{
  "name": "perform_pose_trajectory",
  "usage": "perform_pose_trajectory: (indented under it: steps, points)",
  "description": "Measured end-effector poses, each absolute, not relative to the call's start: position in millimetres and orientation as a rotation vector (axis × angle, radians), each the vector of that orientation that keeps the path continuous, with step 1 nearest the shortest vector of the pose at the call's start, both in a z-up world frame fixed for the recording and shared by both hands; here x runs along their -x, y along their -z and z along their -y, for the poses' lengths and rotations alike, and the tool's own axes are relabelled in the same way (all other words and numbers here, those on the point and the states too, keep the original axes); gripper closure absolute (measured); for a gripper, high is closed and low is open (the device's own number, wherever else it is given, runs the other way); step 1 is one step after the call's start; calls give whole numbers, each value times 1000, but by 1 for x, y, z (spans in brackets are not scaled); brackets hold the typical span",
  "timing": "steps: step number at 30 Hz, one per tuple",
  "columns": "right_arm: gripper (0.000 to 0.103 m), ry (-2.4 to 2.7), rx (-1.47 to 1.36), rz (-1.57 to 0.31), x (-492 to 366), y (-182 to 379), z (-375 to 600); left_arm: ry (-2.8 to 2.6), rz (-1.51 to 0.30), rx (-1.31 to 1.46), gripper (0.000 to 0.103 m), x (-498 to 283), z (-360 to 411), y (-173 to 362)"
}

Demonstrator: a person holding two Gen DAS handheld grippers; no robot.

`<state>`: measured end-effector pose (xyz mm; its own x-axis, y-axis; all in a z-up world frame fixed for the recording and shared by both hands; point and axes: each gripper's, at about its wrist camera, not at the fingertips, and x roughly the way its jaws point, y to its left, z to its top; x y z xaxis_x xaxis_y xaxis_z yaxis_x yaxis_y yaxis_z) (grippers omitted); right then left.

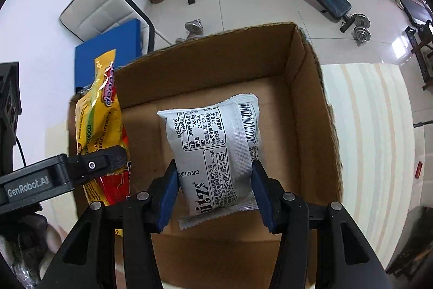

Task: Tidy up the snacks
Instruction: 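Carry both packets into the cardboard box and open both grippers, then grasp the red-orange panda bag with left gripper while right grasps clear bread bag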

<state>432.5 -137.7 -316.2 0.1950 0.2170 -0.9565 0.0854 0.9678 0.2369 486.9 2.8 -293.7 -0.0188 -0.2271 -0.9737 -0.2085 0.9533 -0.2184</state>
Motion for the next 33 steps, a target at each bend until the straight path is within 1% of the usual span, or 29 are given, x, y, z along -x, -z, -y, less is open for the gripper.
perform_pose_trajectory:
  steps: [3,6,8,9,13,20,27,33]
  points:
    - [48,-104,-260,-1389,-438,327,137,23,-1631,311,12,-486,1,299]
    - [41,-106,-258,-1409,-444,340,137,7,-1624,253,11,-486,8,298]
    - [11,-100,-245,-1416,-444,345,136,-1,-1609,222,7,-483,9,300]
    - [9,-106,-237,-1424,-446,347,134,-4,-1594,215,6,-482,9,298]
    - [9,-122,-210,-1434,-442,350,133,20,-1539,202,3,-476,5,290]
    - [7,-129,-220,-1433,-430,337,137,25,-1485,180,3,-462,-6,263]
    - [7,-134,-191,-1382,-406,301,132,71,-1393,162,3,-433,-17,216]
    - [6,-164,-191,-1313,-365,258,129,84,-1324,96,3,-390,-18,170]
